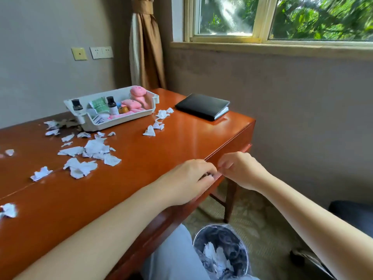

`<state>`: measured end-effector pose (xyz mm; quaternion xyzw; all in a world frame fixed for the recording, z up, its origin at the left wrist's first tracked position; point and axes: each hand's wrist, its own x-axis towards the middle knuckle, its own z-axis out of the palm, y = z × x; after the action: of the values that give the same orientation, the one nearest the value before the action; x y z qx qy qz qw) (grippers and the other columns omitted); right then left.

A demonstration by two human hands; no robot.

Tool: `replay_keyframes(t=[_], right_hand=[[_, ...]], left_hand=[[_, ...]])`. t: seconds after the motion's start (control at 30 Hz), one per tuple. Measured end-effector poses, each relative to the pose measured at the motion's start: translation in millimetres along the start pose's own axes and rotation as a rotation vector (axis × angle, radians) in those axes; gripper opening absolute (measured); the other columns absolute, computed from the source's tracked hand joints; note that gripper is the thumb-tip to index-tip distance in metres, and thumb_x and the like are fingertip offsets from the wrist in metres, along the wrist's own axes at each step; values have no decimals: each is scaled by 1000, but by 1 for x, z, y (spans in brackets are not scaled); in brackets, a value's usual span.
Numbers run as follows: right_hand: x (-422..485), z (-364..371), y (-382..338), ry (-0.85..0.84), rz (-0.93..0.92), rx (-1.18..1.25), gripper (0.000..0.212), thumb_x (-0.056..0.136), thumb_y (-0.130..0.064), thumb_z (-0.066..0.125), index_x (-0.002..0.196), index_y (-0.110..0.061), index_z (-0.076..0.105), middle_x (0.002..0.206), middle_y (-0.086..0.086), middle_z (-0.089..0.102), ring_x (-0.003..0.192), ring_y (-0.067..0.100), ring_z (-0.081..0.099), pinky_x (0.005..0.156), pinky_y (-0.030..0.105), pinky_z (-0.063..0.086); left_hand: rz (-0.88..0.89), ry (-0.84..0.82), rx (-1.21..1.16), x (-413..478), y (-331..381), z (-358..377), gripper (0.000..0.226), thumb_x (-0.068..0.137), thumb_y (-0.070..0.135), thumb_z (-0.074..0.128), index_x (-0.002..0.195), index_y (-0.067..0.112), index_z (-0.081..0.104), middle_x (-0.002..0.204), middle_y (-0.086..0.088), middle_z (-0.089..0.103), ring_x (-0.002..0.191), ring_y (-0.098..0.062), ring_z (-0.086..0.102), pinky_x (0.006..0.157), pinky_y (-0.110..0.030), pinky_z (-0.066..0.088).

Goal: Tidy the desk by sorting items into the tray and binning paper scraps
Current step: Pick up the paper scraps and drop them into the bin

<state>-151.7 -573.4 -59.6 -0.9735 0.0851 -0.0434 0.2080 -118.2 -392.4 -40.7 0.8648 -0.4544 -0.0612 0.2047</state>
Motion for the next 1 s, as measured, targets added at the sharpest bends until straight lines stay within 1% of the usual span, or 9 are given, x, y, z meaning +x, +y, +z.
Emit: replay_keyframes(t=[0.13, 0.23, 0.33, 0.4, 0.53, 0.67, 0.8, 0.87, 1.0], right_hand=[[3, -4, -44, 15, -120, 27, 12, 87, -18, 58, 92, -24, 66, 86, -9, 62, 84, 17, 62, 77, 31, 53], [12, 4, -73, -1, -182, 26, 15, 85, -16, 54, 81, -29, 61, 87, -5, 64, 84, 20, 63, 76, 32, 55], [24, 22, -97, -37, -243, 10, 10, 87, -22, 56, 93, -22, 65, 91, -3, 64, 87, 22, 63, 78, 33, 54], [32, 35, -110, -44, -305, -33, 16, 89, -26, 58, 100, -16, 64, 98, 1, 64, 90, 22, 61, 79, 35, 53], [49, 58, -133, 0, -379, -66, 22, 90, -29, 57, 103, -13, 62, 102, 5, 60, 97, 23, 56, 81, 36, 50], [70, 76, -144, 74, -381, -58, 27, 91, -33, 56, 113, -18, 61, 109, 2, 59, 103, 19, 52, 83, 31, 49], [96, 85, -148, 157, -351, -51, 30, 91, -34, 56, 117, -19, 59, 117, 1, 59, 104, 18, 50, 83, 28, 47], [109, 89, -148, 184, -319, -48, 35, 92, -34, 55, 124, -19, 56, 126, 3, 54, 112, 20, 46, 89, 30, 45], [138, 94, -148, 236, -257, -128, 48, 91, -41, 52, 136, -25, 43, 143, 5, 38, 131, 26, 33, 101, 37, 38]], left_hand=[[-65, 84, 80, -29, -22, -34, 29, 99, 26, 42, 124, 24, 55, 126, 8, 55, 117, -9, 49, 101, -27, 41], [-178, 147, 119, -50, -48, -49, 29, 99, 28, 42, 126, 27, 53, 132, 9, 52, 123, -9, 46, 105, -30, 41], [-319, 245, 132, -68, -75, -56, 24, 98, 22, 46, 118, 25, 57, 127, 5, 53, 119, -11, 49, 102, -28, 44], [-424, 322, 144, -77, -92, -55, 21, 97, 22, 48, 116, 24, 57, 126, 3, 52, 119, -12, 48, 98, -27, 43], [-624, 464, 227, -89, -124, -50, 40, 95, 35, 48, 134, 25, 43, 143, 2, 37, 133, -18, 34, 104, -34, 38], [-780, 434, 232, -89, -152, -45, 66, 93, 52, 42, 147, 21, 20, 155, -5, 18, 141, -27, 23, 112, -43, 27], [-802, 373, 248, -75, -168, -44, 80, 90, 62, 37, 151, 20, 6, 159, -7, 7, 147, -27, 10, 117, -46, 14], [-800, 359, 266, -67, -176, -46, 76, 92, 59, 35, 151, 20, 7, 160, -6, 8, 147, -26, 9, 118, -45, 12], [-727, 338, 260, -49, -187, -52, 58, 97, 47, 34, 147, 20, 23, 154, -3, 26, 142, -23, 23, 116, -40, 19]])
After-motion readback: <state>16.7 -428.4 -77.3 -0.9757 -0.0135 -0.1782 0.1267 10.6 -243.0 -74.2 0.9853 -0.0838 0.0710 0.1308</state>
